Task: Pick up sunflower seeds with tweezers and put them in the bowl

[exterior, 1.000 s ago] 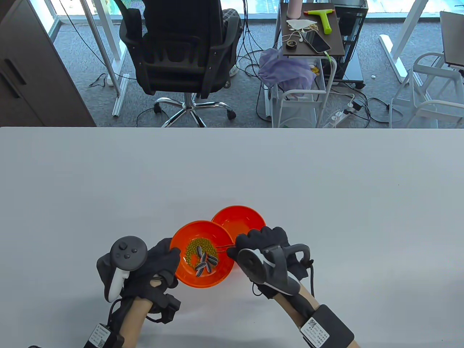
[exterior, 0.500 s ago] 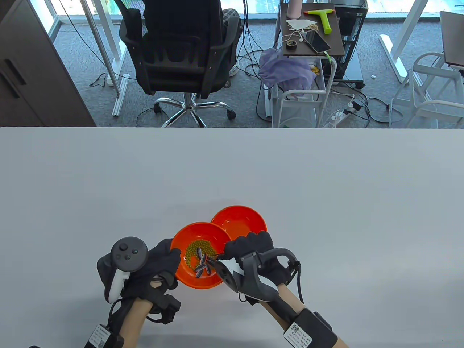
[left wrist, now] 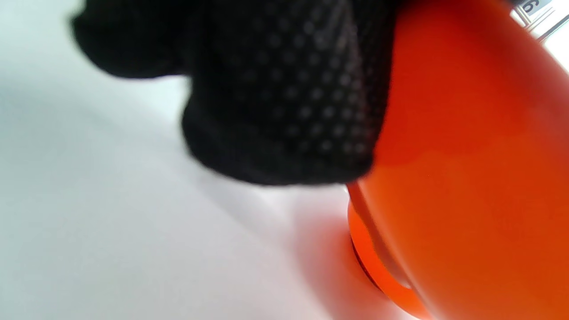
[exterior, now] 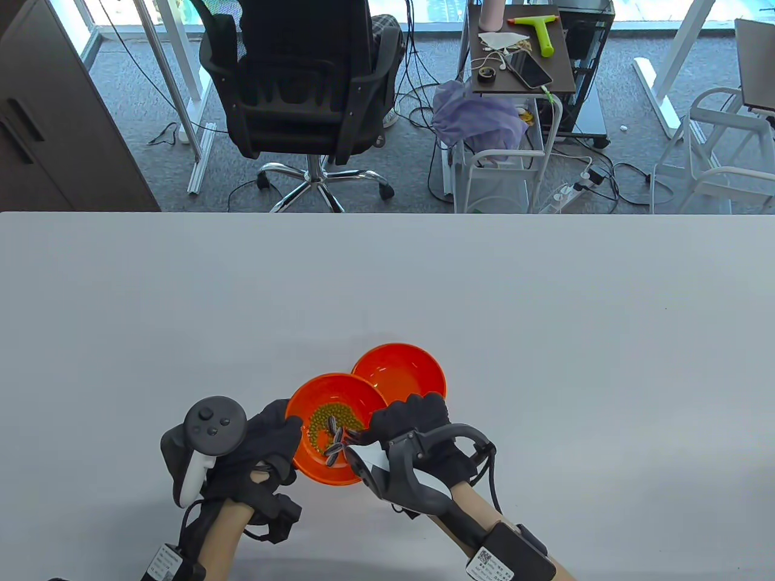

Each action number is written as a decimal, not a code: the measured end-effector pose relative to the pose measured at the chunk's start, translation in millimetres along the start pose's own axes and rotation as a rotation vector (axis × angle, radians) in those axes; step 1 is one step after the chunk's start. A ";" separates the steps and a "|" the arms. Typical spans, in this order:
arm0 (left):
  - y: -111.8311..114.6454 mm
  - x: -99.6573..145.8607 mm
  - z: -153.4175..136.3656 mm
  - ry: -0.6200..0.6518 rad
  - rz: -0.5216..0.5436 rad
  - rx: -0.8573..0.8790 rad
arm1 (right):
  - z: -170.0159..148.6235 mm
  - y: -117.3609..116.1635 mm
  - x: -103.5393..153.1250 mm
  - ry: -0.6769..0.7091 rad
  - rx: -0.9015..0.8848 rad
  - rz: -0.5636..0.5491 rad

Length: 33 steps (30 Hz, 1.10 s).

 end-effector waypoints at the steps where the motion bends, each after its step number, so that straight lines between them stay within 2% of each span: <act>1: 0.1 -0.2 -0.5 -0.002 -0.001 -0.002 | -0.8 0.2 -0.3 -0.001 -0.014 -0.007; 8: 4.8 -2.6 -4.0 -0.017 -0.026 0.002 | -22.5 5.3 -3.7 -0.070 -0.115 -0.027; 14: 5.2 -3.2 -6.0 -0.031 -0.026 -0.008 | -69.4 5.4 -7.1 -0.252 -0.213 -0.080; 17: 5.4 -3.8 -7.6 -0.038 -0.026 -0.016 | -90.7 -10.2 -7.5 -0.338 -0.200 -0.048; 24: 4.9 -3.8 -7.4 -0.040 -0.020 -0.019 | -103.7 -58.6 -6.3 -0.358 -0.165 0.099; 33: 4.0 -4.3 -8.8 -0.048 -0.016 -0.018 | -103.1 -77.9 -5.1 -0.372 -0.109 0.177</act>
Point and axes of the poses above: the tracker on the back of each hand, its own z axis roughly to the thumb side, its own x axis roughly from the fingertips to the wrist, y = z × x, the point moved 5 cm from there along -x, roughly from the wrist to the fingertips
